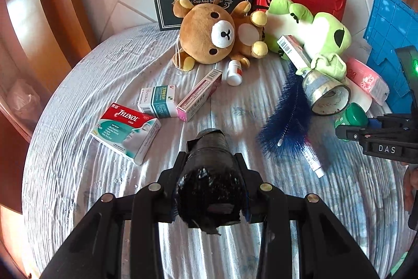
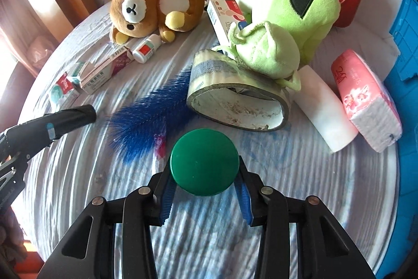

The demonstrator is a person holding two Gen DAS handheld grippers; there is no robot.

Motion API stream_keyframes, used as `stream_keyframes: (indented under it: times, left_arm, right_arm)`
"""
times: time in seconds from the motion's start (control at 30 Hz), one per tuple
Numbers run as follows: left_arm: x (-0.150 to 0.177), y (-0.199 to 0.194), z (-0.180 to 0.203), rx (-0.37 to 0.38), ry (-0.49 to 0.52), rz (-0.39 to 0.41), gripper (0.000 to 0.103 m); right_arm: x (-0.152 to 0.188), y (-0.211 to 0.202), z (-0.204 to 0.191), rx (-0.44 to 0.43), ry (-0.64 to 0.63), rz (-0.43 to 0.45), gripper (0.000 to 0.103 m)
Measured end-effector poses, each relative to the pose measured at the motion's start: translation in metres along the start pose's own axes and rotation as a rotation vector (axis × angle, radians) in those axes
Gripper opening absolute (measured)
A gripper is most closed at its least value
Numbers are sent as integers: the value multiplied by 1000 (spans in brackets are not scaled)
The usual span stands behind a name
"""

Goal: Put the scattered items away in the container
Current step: 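Lift and carry the black roll and green cap in both tools to the crate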

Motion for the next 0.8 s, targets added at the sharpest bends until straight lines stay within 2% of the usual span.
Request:
stream_keyframes:
  times: [0.4,0.8]
  left_arm:
    - [-3,-46,6,-8,-19,53,34]
    - [-4,-109,24,-15,-8,115,34]
  right_arm:
    - [24,-55,-7,-50,-16,48,40]
    - [48,-124,-3,-68,-29,116,40]
Point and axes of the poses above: each gripper's, at about its wrist camera, not at the fingertips, and y roughly the way its jaws point, z to its right, x to its underside, the point moved 3 cm from there along y, roughly the way its jaws point, and after that the axes turned 3 degrees about -y, right-handed, at the moved point
